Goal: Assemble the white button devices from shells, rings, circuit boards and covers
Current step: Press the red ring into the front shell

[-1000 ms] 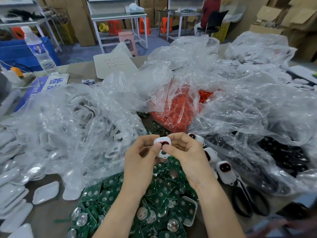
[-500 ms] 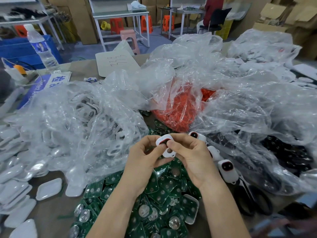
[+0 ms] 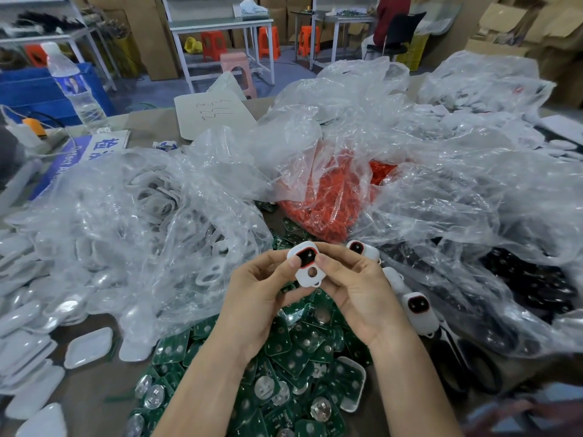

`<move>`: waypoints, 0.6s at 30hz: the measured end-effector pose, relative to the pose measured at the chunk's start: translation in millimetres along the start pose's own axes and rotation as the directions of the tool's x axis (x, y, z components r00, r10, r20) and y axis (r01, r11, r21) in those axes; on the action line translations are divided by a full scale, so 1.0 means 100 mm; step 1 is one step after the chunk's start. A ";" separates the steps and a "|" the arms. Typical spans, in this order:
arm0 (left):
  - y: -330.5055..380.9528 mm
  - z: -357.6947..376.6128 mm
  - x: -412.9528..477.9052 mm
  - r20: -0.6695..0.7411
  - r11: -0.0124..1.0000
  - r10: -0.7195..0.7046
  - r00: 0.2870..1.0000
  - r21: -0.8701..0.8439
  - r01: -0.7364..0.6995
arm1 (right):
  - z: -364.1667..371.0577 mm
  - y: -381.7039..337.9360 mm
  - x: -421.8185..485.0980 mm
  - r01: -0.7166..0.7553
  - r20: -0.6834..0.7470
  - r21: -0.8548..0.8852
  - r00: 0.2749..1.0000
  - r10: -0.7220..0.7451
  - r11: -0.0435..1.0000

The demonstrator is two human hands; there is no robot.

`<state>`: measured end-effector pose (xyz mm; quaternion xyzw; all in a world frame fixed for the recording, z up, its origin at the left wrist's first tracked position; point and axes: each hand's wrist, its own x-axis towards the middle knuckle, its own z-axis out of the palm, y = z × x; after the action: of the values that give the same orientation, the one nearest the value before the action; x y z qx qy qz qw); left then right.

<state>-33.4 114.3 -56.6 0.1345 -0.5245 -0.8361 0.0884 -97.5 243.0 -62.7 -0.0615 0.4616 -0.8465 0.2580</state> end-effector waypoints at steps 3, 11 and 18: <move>0.00 0.00 0.01 -0.028 1.000 -0.009 1.000 -0.023 0.008 | 0.00 0.02 0.00 -0.088 0.000 0.100 0.996 0.088 0.991; 0.01 0.01 0.01 -0.077 0.999 -0.025 0.997 -0.035 0.022 | 0.02 0.07 0.04 -0.124 -0.021 0.213 0.991 0.131 0.969; -0.01 0.03 -0.02 -0.069 1.000 0.005 0.998 -0.017 -0.006 | 0.08 0.08 -0.06 0.312 -0.078 -0.424 0.923 -0.377 0.850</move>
<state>-32.4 117.9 -55.9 0.1612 -0.5141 -0.8352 0.1100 -86.3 236.0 -64.0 -0.1281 0.6264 -0.7675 0.0459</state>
